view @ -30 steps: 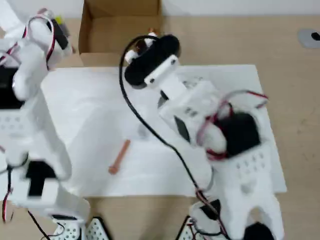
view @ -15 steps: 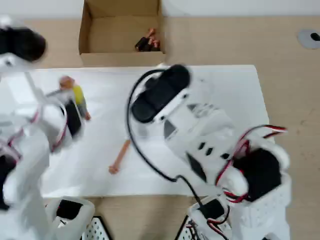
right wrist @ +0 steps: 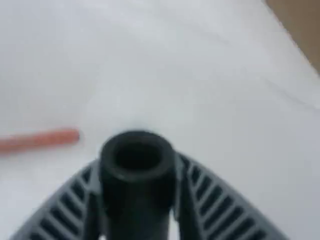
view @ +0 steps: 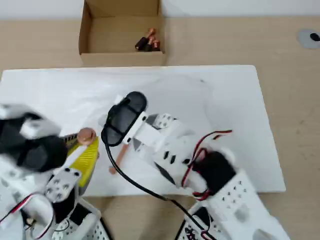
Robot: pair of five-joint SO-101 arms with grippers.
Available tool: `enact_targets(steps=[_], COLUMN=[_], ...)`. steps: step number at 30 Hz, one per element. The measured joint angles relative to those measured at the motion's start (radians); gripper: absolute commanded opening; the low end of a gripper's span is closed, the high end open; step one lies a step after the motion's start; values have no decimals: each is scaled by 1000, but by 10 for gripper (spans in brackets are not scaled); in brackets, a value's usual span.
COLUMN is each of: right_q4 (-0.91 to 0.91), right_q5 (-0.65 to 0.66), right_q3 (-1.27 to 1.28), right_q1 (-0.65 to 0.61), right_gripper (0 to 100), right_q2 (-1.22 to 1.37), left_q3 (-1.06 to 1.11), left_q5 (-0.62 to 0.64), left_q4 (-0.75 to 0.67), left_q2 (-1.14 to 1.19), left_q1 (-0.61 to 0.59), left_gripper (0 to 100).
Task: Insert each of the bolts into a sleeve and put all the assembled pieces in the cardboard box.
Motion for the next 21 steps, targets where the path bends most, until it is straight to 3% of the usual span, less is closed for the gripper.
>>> enact_targets(steps=[9, 16, 21], right_q4=[-427, -637, -666], right_q5=[-6, -144, -245], right_q3=[396, 580, 641], right_q1=[-2, -2, -25], right_gripper=[10, 10, 10], right_q2=[-299, -545, -672], left_q3=[3, 153, 370], left_q5=[0, 0, 0], left_q4=[-123, -201, -423], left_q2=[-86, -127, -267], left_q1=[-35, -91, -170], left_gripper=[3, 3, 3])
